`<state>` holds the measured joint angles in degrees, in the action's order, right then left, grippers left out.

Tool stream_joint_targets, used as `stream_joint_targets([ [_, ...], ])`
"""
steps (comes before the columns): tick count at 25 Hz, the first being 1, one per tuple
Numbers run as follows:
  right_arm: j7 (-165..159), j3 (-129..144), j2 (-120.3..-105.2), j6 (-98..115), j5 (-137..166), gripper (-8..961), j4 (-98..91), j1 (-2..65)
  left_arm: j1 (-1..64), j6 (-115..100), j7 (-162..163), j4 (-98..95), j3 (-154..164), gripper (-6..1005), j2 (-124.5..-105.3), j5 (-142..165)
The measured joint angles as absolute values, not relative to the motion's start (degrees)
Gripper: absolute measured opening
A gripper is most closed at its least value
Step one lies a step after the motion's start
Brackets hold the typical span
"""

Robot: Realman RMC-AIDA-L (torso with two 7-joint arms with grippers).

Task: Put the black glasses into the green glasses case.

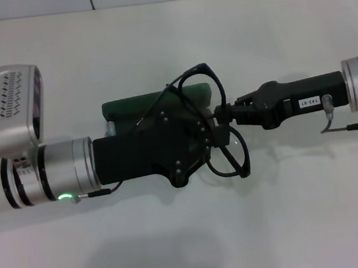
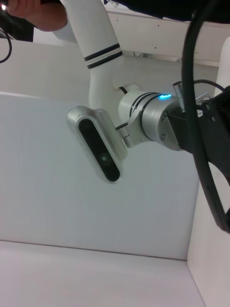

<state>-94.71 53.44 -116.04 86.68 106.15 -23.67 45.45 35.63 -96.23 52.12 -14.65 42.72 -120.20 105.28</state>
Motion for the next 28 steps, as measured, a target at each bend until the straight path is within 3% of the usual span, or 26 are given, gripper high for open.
stream_joint_targets([
  [28,-93.2,53.4,-116.10,89.2,106.3,40,-23.7,45.4,36.4,-95.9,52.1,-14.6,42.7,2,-120.32,105.3],
])
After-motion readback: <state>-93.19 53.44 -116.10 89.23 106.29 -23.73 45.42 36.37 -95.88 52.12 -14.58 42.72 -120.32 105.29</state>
